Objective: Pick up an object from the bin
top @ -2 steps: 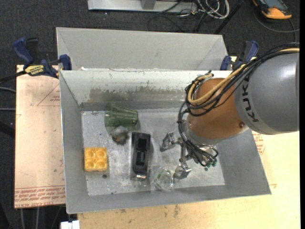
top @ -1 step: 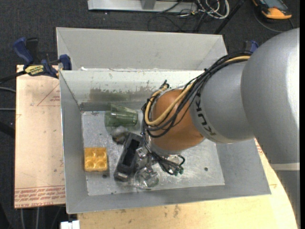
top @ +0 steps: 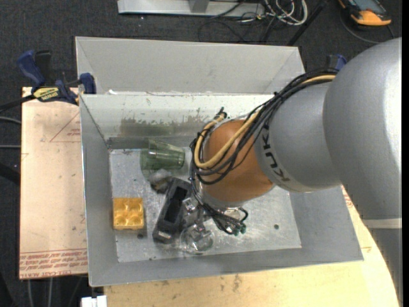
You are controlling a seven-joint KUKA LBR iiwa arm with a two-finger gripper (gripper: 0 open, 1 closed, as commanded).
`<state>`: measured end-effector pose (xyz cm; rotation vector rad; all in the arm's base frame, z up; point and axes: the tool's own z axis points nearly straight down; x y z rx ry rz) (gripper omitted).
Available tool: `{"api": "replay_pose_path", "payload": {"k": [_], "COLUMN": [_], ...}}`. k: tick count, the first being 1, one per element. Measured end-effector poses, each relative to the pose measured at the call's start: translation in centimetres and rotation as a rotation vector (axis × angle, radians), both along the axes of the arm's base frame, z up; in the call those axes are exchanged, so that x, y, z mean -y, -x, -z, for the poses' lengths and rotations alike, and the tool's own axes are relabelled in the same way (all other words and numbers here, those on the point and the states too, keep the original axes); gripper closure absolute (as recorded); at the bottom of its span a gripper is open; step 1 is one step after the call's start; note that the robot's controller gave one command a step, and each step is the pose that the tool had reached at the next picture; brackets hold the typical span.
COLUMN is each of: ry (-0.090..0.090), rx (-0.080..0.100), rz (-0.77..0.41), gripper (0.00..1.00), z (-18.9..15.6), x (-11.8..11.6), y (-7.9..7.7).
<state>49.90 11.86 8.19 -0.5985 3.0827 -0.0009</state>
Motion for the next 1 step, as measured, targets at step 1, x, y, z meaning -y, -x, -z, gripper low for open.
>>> {"api": "replay_pose_path", "payload": {"k": [1], "ry": [-0.002], "rx": [-0.002], "rz": [-0.077], "gripper": [1.00], "z": [-20.18], "x": [4.14], "y": [-0.23]}}
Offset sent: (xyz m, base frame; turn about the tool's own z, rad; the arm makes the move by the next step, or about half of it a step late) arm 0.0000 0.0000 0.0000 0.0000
